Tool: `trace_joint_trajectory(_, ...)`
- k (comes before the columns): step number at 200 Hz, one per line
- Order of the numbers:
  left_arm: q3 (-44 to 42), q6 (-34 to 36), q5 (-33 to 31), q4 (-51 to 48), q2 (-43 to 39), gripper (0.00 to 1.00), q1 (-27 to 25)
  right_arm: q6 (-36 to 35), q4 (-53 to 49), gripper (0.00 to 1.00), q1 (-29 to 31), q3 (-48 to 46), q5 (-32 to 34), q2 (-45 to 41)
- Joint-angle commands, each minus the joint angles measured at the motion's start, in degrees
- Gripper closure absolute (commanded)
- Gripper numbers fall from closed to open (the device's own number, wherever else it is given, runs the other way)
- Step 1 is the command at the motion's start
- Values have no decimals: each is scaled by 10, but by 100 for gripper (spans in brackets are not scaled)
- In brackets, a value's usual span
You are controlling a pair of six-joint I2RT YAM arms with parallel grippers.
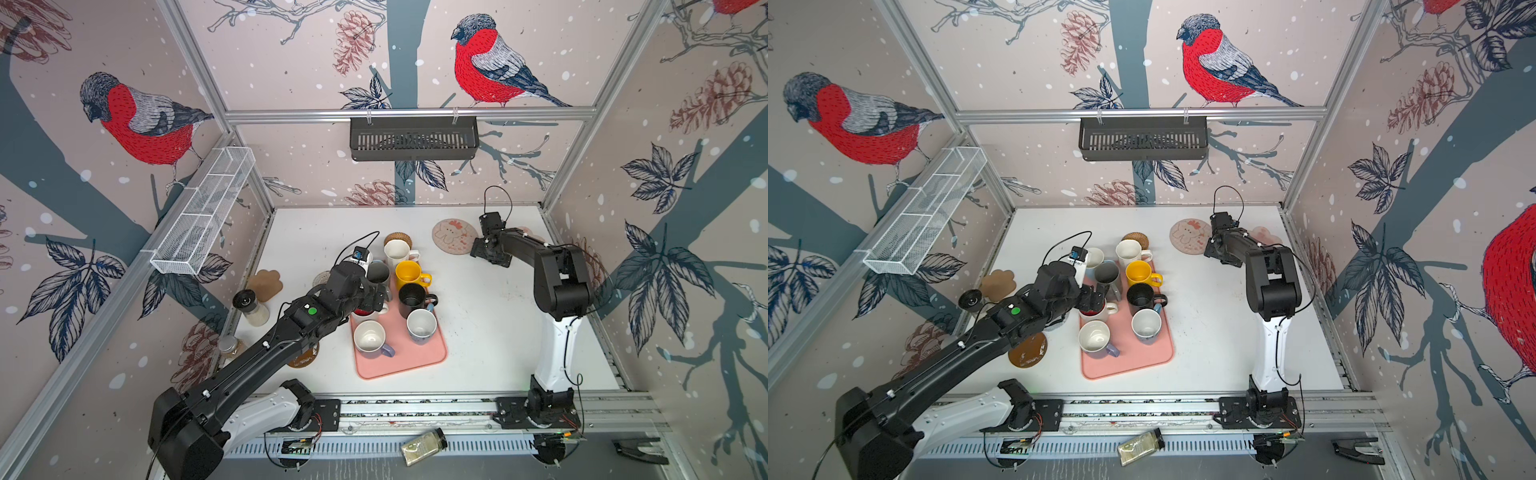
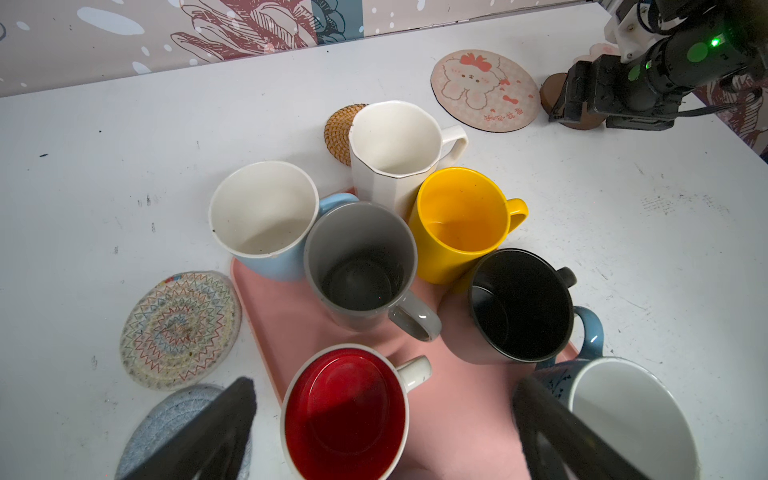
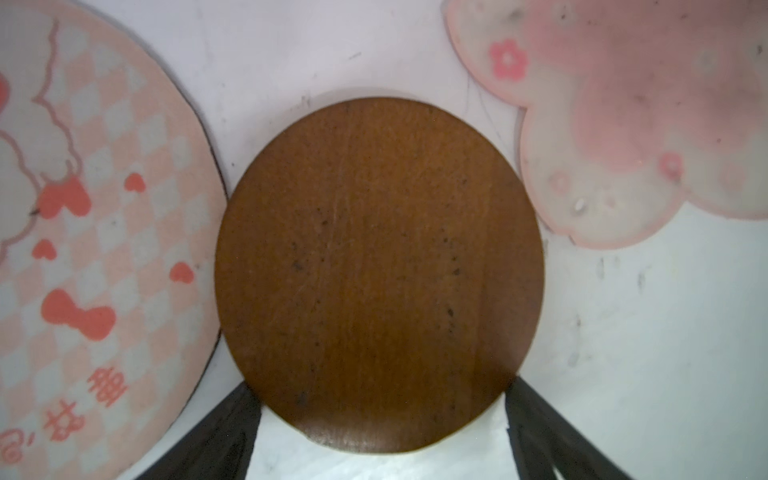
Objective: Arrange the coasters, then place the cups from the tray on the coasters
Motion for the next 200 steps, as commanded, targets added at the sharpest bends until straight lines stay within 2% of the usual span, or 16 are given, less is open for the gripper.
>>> trace_joint_trajectory(1, -2, 5, -8, 8, 1, 3, 0, -22, -53, 9, -3, 23, 16, 24)
trace_joint_trajectory(55, 0, 4, -12, 3, 5, 3, 0, -26, -64, 9, -5, 86, 10, 64)
trace_joint_trajectory(94, 9, 3, -19, -4, 7, 3, 0, -26, -66, 6, -5, 86, 6, 46)
trace_joint_trajectory(148, 47, -1, -42, -30, 9, 3, 1, -19, -55, 3, -4, 40, -6, -51)
trace_joint_trajectory(176, 81, -11, -10, -62, 14, 3, 48, -14, -35, 3, 8, -24, -27, -138)
trace_joint_trajectory(200, 133, -11, -27, -108, 27, 3, 74, -21, -28, 3, 23, -58, -57, -187)
